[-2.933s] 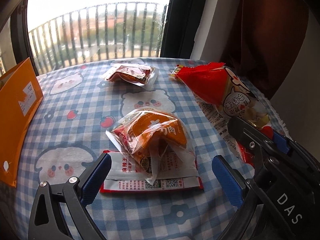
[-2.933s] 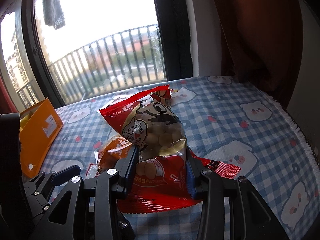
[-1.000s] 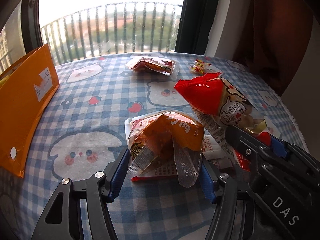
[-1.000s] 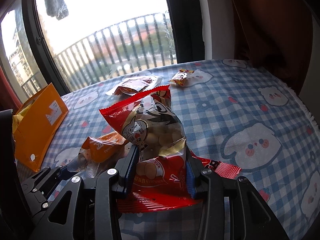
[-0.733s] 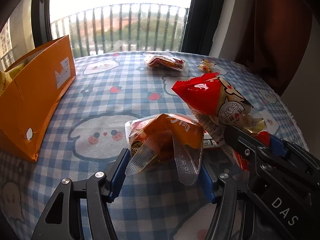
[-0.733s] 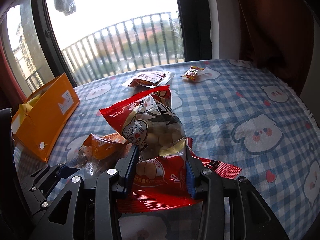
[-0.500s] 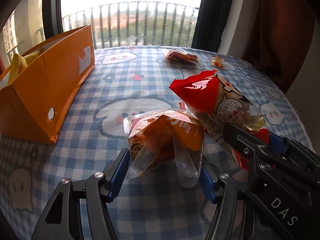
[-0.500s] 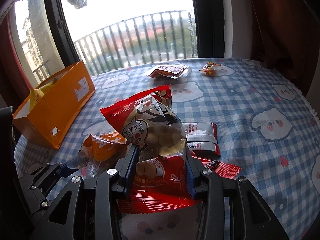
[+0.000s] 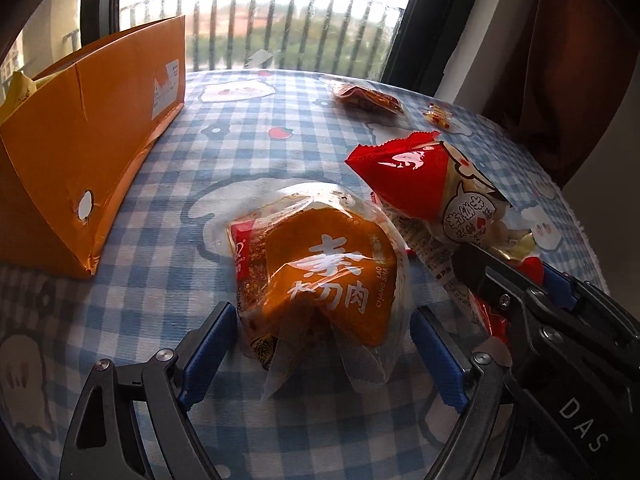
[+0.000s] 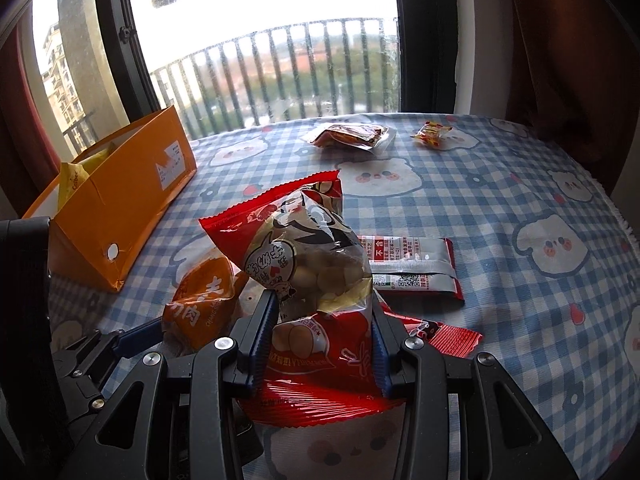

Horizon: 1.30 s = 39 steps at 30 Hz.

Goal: Organize snacks
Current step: 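Lift and carry both held snacks over the orange box with both tools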

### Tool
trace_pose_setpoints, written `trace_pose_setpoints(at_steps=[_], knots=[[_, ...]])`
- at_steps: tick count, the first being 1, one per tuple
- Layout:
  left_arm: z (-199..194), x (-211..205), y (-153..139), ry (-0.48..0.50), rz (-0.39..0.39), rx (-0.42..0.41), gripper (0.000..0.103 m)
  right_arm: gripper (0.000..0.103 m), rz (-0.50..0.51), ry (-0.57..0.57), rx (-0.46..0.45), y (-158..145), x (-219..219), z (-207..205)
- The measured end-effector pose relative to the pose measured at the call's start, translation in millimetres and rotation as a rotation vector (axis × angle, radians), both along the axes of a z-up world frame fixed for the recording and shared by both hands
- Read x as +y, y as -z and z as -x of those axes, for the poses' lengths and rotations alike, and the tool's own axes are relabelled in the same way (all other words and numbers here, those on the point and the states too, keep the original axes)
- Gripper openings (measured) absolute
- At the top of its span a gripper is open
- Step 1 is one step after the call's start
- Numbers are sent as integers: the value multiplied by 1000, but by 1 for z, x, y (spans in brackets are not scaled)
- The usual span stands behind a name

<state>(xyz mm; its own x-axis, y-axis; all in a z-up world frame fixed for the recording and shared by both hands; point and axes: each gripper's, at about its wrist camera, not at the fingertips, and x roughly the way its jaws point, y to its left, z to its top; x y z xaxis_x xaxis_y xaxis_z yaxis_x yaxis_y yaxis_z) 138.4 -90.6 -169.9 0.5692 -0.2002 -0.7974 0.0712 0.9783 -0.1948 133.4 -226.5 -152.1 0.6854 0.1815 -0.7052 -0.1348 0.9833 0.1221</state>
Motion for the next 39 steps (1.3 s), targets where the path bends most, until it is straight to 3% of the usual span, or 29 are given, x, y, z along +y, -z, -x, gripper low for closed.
trace_pose_setpoints(at_steps=[7, 9, 10, 21, 39], knots=[[-18, 0, -1, 17, 6, 6, 90, 45, 5, 18, 3, -3, -4, -14], [-22, 3, 1, 6, 20, 13, 86, 45, 4, 16, 7, -3, -2, -17], [-21, 4, 1, -4, 5, -3, 77, 45, 3, 14, 11, -2, -1, -19], [-15, 7, -6, 15, -2, -13, 67, 45, -5, 5, 7, -5, 4, -16], [41, 21, -80, -23, -37, -207, 66, 45, -41, -12, -161, -69, 18, 30]])
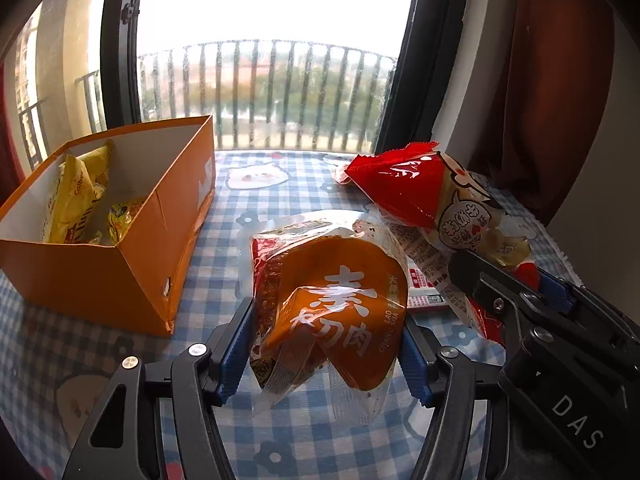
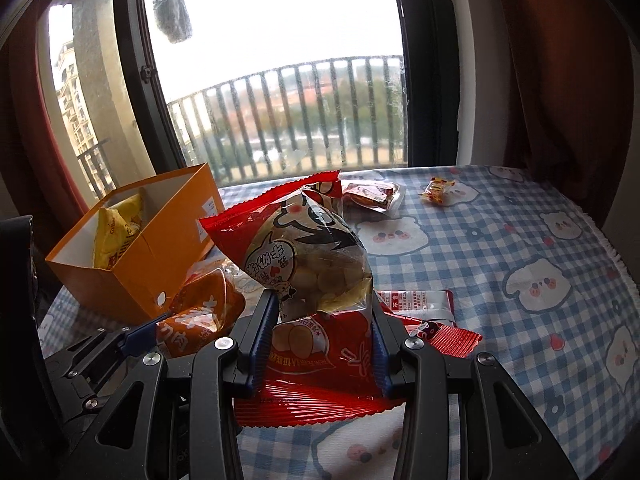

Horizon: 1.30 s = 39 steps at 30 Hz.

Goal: Organize snacks
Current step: 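Lift and carry both held snacks over the orange box with both tools, then lower both snacks into the box and open both tools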

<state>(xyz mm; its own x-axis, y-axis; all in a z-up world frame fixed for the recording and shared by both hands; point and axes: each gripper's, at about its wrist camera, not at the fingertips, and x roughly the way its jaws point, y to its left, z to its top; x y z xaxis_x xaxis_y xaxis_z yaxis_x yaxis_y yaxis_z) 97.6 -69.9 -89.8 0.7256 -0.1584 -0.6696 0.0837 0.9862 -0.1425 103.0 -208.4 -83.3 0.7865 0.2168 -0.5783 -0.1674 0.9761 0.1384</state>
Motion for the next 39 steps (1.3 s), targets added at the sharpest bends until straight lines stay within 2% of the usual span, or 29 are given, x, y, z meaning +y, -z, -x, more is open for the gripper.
trace_pose_setpoints(at_steps=[11, 20, 32, 39], knots=[[18, 22, -51, -28, 4, -123, 66, 45, -20, -18, -118, -51, 18, 17], [13, 54, -79, -88, -9, -195, 66, 45, -41, -70, -185, -76, 49, 6], [-23, 121, -90, -155, -8, -234, 66, 45, -19, -142, -209, -89, 114, -38], [-38, 156, -80, -193, -20, -201, 67, 45, -2, -184, -188, -81, 153, -62]])
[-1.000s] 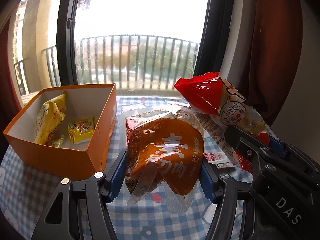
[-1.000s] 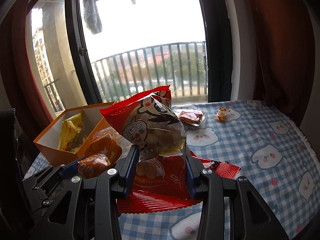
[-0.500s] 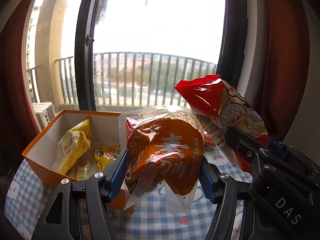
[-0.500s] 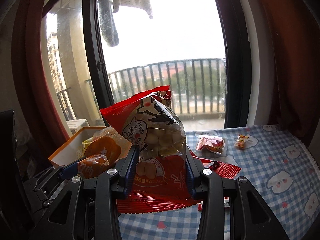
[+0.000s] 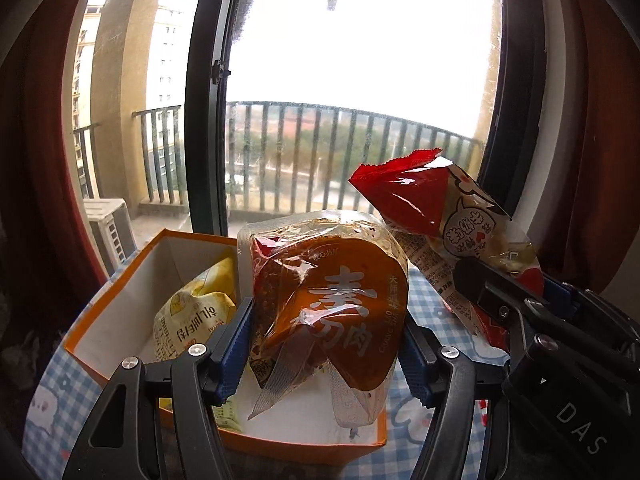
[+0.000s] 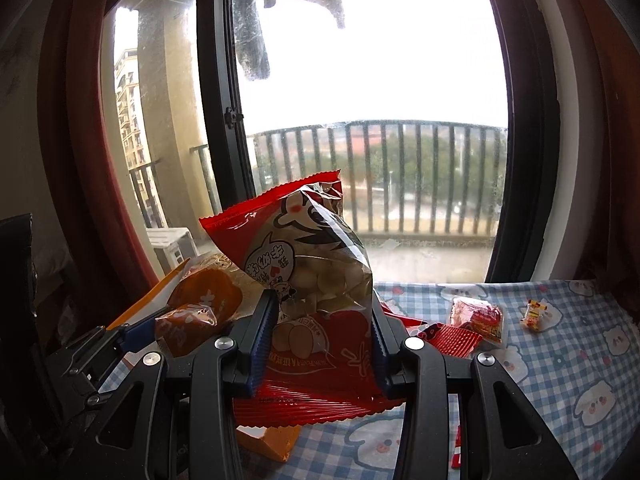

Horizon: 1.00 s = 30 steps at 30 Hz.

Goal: Organize snacks
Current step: 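Lower both snacks into the box and open both tools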

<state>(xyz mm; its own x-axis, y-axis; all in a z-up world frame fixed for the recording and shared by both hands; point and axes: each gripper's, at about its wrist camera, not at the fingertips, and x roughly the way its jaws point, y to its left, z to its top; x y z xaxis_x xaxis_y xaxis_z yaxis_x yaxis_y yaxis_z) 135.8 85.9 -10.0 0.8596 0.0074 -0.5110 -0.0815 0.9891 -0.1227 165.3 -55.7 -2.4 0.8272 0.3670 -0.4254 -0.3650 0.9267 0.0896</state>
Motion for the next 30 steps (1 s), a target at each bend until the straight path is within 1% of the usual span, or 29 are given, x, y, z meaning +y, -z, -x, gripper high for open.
trace_pose_setpoints(at_steps=[4, 7, 12, 14, 15, 17, 19, 21, 23, 25, 30], knots=[[-9, 23, 12, -22, 13, 23, 67, 45, 14, -26, 22, 8, 22, -11], [-19, 35, 26, -41, 21, 53, 67, 45, 48, -38, 36, 15, 38, -16], [-32, 52, 48, -39, 52, 109, 69, 45, 92, -54, 63, 27, 62, -26], [-32, 58, 52, -39, 57, 128, 75, 45, 101, -57, 69, 32, 72, -29], [-32, 61, 54, -40, 62, 137, 76, 45, 109, -58, 71, 34, 76, -31], [-31, 69, 57, -56, 69, 164, 81, 45, 118, -60, 81, 38, 84, -35], [-29, 75, 57, -60, 83, 174, 84, 45, 114, -66, 96, 43, 92, -39], [-24, 78, 55, -88, 64, 161, 87, 45, 111, -76, 110, 48, 98, -42], [-18, 77, 53, -111, 46, 147, 95, 45, 109, -90, 123, 52, 106, -45], [-15, 80, 55, -130, 40, 148, 99, 45, 100, -105, 138, 57, 113, -47], [-12, 67, 58, -134, -3, 147, 99, 45, 76, -148, 197, 70, 127, -51]])
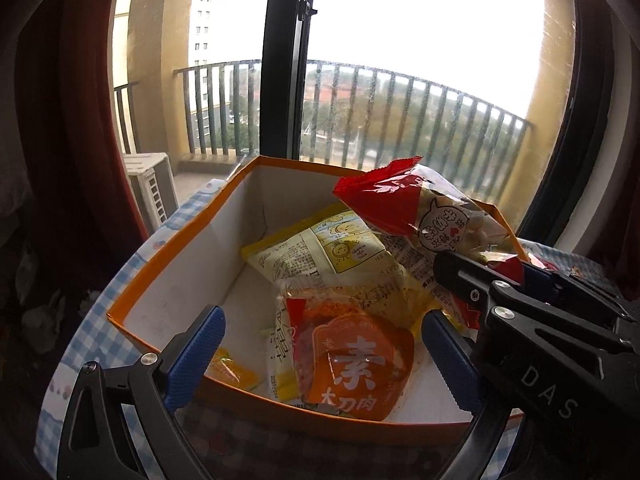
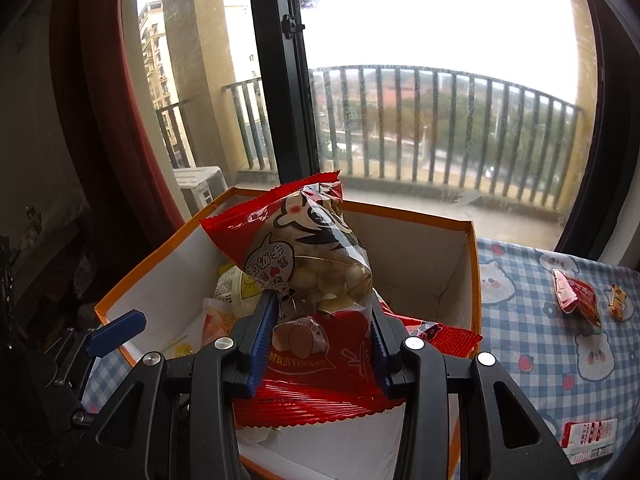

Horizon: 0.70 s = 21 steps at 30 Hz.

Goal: Organize snacks
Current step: 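Lower both snacks into the box and open both tools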

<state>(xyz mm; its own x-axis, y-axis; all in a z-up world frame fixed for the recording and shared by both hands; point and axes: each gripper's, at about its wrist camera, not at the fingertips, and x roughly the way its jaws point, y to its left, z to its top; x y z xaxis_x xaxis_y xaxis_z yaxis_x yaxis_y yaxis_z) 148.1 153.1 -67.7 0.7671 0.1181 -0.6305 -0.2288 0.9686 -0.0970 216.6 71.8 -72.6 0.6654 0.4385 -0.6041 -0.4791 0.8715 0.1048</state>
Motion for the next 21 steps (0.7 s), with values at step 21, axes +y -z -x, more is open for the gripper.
trace_pose_setpoints(at_steps=[21], knots=[[25, -9, -1, 8, -45, -13, 102, 80, 65, 109, -12, -7, -30, 31]])
